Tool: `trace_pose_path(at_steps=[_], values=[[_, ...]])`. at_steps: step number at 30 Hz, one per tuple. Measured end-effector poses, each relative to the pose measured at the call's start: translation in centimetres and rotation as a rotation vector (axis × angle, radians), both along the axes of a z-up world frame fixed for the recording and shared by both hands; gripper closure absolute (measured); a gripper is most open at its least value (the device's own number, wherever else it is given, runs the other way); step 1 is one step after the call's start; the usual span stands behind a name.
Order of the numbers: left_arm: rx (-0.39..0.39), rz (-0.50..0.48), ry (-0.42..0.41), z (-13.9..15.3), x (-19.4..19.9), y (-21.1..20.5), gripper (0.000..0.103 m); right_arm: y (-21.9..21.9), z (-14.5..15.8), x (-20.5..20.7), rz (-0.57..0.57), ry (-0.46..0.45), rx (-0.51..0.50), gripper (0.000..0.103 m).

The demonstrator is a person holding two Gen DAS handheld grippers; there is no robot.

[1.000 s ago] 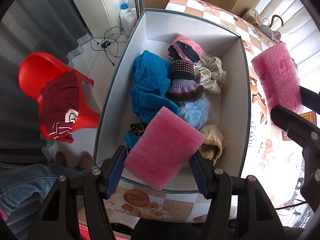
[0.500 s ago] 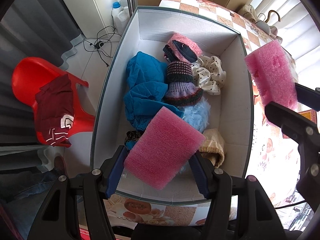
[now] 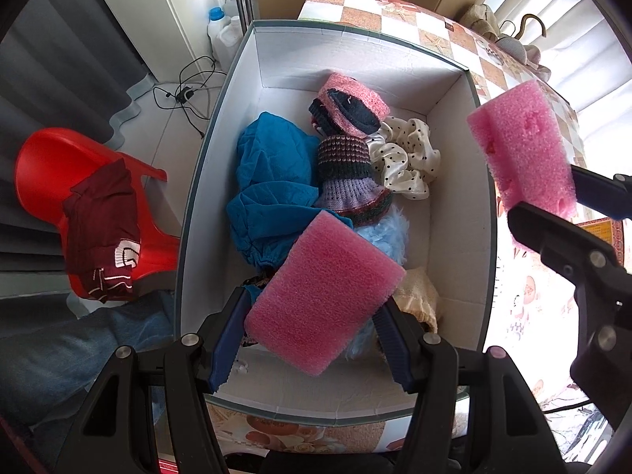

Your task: Organize soft objects

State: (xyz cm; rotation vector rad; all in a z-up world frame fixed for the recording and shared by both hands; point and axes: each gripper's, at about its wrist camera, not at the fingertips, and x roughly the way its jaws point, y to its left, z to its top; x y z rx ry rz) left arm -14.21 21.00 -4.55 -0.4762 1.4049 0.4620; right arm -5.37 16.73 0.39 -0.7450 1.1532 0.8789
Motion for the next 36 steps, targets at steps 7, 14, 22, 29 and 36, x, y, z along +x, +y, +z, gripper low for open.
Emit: trace_pose_path(at_steps=[7, 14, 22, 29, 36], values=[[0.002, -0.020, -0.001, 0.1, 0.8, 0.1, 0.037, -0.1, -0.1, 0.6, -0.023, 0.004, 0.002, 0.059], [0.007, -0.032, 0.000, 0.2, 1.5, 0.4, 0.037, 0.3, -0.1, 1.3, -0.041, 0.006, 0.010, 0.059], [0.013, -0.036, 0.002, 0.4, 2.0, 1.0, 0.037, 1.0, -0.1, 2.0, -0.051, 0.010, 0.025, 0.059], [0.016, -0.035, 0.009, 0.4, 2.0, 1.2, 0.037, 1.2, -0.1, 2.1, -0.049, 0.017, 0.032, 0.059], [0.015, -0.029, 0.008, 0.5, 2.0, 1.1, 0.037, 1.1, -0.1, 2.1, -0.048, 0.022, 0.034, 0.059]])
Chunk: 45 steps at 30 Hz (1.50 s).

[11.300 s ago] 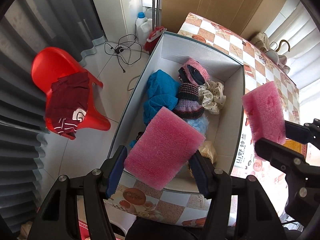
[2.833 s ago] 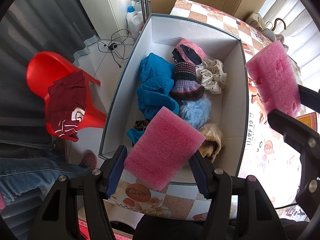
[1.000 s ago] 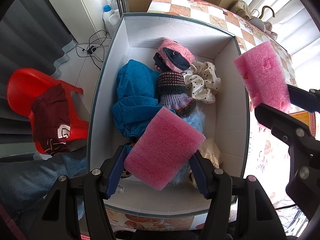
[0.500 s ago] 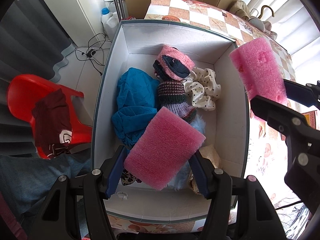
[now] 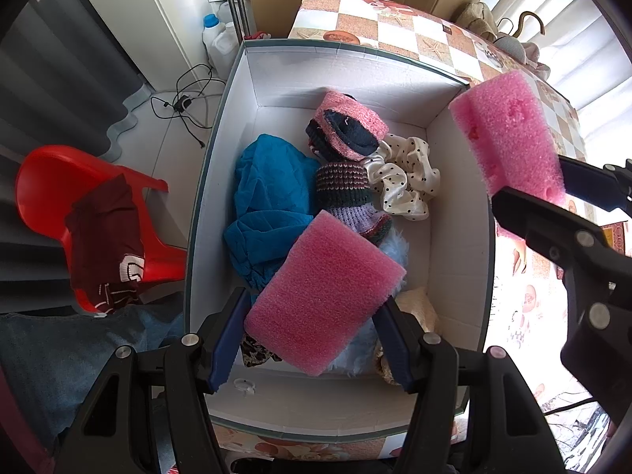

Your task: Organize soft objects

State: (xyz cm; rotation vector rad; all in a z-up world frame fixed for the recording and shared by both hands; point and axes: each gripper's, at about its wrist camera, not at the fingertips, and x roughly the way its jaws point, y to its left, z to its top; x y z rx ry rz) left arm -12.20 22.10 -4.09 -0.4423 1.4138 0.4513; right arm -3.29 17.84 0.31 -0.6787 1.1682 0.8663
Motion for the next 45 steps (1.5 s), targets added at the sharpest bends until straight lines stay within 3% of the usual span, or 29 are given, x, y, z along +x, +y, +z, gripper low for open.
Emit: trace_pose_path(at_steps=[45], values=[[0.002, 0.014, -0.006, 0.36, -0.51, -0.03, 0.037, 0.41, -0.25, -0.53, 0.027, 0.016, -0.005, 0.059]])
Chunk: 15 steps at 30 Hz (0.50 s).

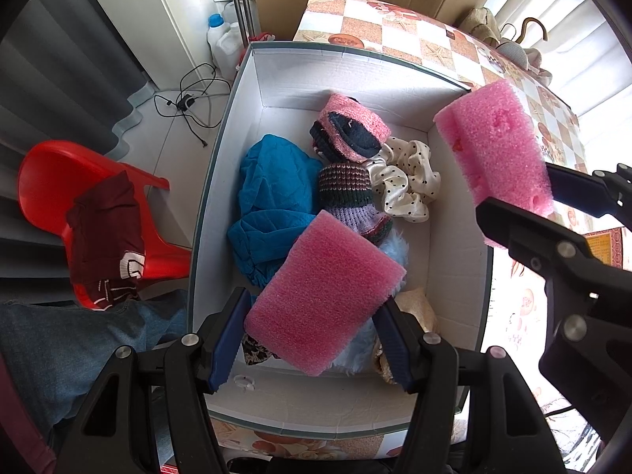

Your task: Organize soft objects

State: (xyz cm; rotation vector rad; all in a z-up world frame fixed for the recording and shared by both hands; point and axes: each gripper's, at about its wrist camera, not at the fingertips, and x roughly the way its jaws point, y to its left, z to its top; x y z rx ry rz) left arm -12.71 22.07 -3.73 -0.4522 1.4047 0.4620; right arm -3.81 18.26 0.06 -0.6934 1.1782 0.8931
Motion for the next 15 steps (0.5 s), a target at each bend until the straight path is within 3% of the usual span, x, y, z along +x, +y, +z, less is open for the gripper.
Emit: trace_pose_path(at_steps=[15], values=[[0.001, 0.007, -0.001, -0.06, 0.12, 0.17, 0.037, 0.21, -0.22, 0.17, 0.004, 0.004, 0.000, 0.059]])
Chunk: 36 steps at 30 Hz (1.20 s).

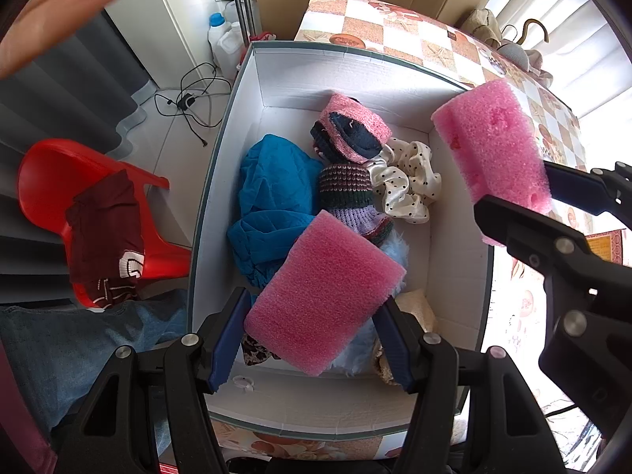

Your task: Organize soft objects

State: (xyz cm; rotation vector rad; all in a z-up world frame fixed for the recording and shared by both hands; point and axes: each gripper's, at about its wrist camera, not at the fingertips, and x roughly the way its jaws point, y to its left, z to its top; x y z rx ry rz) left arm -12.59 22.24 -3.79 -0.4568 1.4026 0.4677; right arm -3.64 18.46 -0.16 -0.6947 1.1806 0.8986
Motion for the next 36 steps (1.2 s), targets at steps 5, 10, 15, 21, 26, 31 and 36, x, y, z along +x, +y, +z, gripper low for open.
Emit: trace_pose_path(at_steps=[5, 10, 15, 21, 26, 31, 36], values=[[0.000, 0.001, 0.001, 0.0, 0.0, 0.0, 0.037, 0.2, -0.1, 0.0, 0.001, 0.004, -0.001, 0.059], [0.000, 0.002, 0.000, 0.0, 0.0, -0.1, 0.037, 0.3, -0.2, -0.1, 0.006, 0.009, -0.002, 0.059], [0.000, -0.005, -0.003, 0.1, 0.2, -0.4, 0.037, 0.4, -0.3, -0.1, 0.006, 0.014, -0.004, 0.059], [0.001, -0.005, -0.003, 0.2, 0.4, -0.7, 0.037, 0.3, -0.4, 0.0, 0.006, 0.019, -0.007, 0.059], [0.002, -0.003, -0.013, 0.5, 0.6, -0.9, 0.037, 0.2, -0.6, 0.2, 0.001, 0.028, -0.013, 0.059], [0.009, 0.005, -0.021, 0.9, 0.8, -1.2, 0.037, 0.4, -0.6, 0.4, 0.007, 0.026, -0.013, 0.059], [0.010, 0.016, -0.023, 1.1, 0.7, -1.6, 0.037, 0.7, -0.5, 0.1, 0.026, 0.023, -0.014, 0.059]])
